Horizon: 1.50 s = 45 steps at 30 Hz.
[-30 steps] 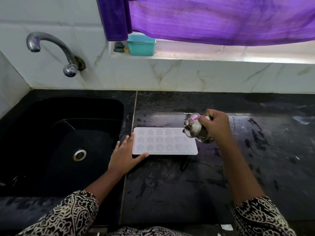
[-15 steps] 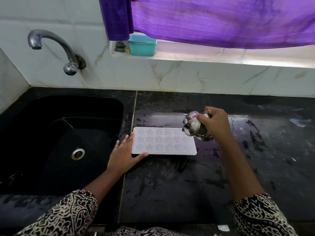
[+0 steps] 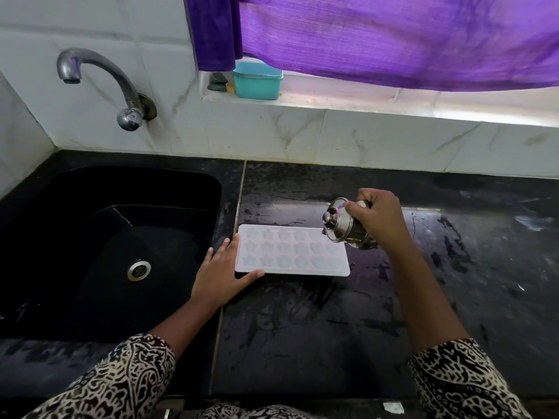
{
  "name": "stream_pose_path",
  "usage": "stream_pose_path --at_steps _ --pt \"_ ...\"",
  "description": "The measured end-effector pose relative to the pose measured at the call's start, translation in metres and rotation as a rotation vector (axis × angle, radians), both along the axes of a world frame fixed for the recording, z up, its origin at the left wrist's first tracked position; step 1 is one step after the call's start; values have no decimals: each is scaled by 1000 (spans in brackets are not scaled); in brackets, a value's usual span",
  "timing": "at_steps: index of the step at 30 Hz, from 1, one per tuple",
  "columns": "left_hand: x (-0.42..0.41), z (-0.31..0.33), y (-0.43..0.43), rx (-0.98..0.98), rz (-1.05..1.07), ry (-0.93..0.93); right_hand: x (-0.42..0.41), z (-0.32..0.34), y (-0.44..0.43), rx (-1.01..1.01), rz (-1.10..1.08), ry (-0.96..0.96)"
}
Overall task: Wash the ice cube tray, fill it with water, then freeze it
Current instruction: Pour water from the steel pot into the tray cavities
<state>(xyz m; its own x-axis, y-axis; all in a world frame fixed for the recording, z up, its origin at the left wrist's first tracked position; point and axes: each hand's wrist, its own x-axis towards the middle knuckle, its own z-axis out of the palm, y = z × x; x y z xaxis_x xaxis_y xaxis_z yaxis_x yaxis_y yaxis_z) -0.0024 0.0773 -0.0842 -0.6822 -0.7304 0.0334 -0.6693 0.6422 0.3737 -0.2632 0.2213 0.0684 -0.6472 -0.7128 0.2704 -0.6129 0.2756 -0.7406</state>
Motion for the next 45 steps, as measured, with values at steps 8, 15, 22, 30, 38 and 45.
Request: stream_pose_path --at_steps 8,15,22,30,38,45 --pt "-1 -2 -1 -6 4 -5 -1 1 -4 31 24 3" --pt "0 -1 -1 -4 4 2 -2 2 -4 41 13 20" --pt "0 -1 -1 -7 1 -3 -7 4 -3 57 14 14" --pt "-1 0 0 7 1 9 -9 7 -2 47 14 37" --pt "0 2 0 6 -2 7 -11 10 -3 39 7 42" --pt "-1 3 1 4 -5 -7 -12 12 -1 28 12 34"
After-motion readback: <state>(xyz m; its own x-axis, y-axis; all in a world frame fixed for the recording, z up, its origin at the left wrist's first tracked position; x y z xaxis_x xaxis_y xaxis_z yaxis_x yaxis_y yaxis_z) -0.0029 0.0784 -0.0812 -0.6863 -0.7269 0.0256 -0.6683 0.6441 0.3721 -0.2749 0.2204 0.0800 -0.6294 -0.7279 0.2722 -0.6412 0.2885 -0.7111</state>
